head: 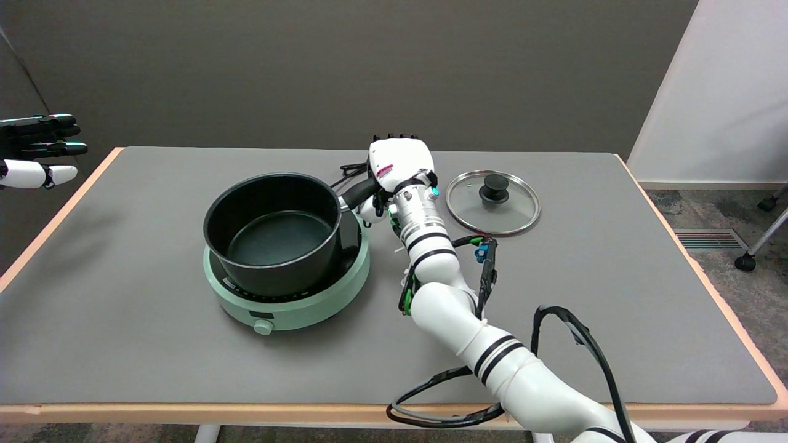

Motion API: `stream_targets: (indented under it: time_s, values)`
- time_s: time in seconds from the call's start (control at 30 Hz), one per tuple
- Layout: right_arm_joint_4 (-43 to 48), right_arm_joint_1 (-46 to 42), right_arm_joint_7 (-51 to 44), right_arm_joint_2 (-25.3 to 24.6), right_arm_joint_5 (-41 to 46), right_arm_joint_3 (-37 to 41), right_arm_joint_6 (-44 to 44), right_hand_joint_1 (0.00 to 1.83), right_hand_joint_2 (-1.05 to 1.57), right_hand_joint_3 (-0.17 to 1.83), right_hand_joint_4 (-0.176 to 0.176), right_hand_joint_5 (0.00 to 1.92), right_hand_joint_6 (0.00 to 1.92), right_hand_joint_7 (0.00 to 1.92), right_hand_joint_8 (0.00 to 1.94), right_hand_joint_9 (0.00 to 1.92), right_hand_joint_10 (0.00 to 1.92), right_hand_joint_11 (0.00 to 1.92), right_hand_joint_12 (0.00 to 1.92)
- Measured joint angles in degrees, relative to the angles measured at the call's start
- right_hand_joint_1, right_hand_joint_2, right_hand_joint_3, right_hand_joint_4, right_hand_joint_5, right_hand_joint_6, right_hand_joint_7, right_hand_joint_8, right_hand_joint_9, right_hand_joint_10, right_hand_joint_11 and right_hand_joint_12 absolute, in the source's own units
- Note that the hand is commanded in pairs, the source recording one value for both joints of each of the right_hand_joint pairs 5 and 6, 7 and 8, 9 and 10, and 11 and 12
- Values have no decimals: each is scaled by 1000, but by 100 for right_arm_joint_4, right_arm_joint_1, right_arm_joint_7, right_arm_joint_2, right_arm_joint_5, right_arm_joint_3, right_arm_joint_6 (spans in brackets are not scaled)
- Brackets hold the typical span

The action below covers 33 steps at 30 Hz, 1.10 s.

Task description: Place the soup pot onto the induction stove.

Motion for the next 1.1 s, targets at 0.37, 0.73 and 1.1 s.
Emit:
stream_targets:
  time_s: [0.37, 0.73, 1.1]
  values:
    - [-110, 8, -151, -82, 136, -102, 259, 1134, 365, 1085, -65, 1400, 1400, 1400, 1400, 1400, 1400, 1400, 1400]
    - [-127, -88, -383, -207, 226, -239, 547, 1152, 397, 1125, -65, 1401, 1401, 1401, 1401, 1401, 1401, 1401, 1401]
    - [-70, -240, -626, -326, 336, -307, 852, 1152, 411, 1158, -67, 1407, 1407, 1407, 1407, 1407, 1407, 1407, 1407]
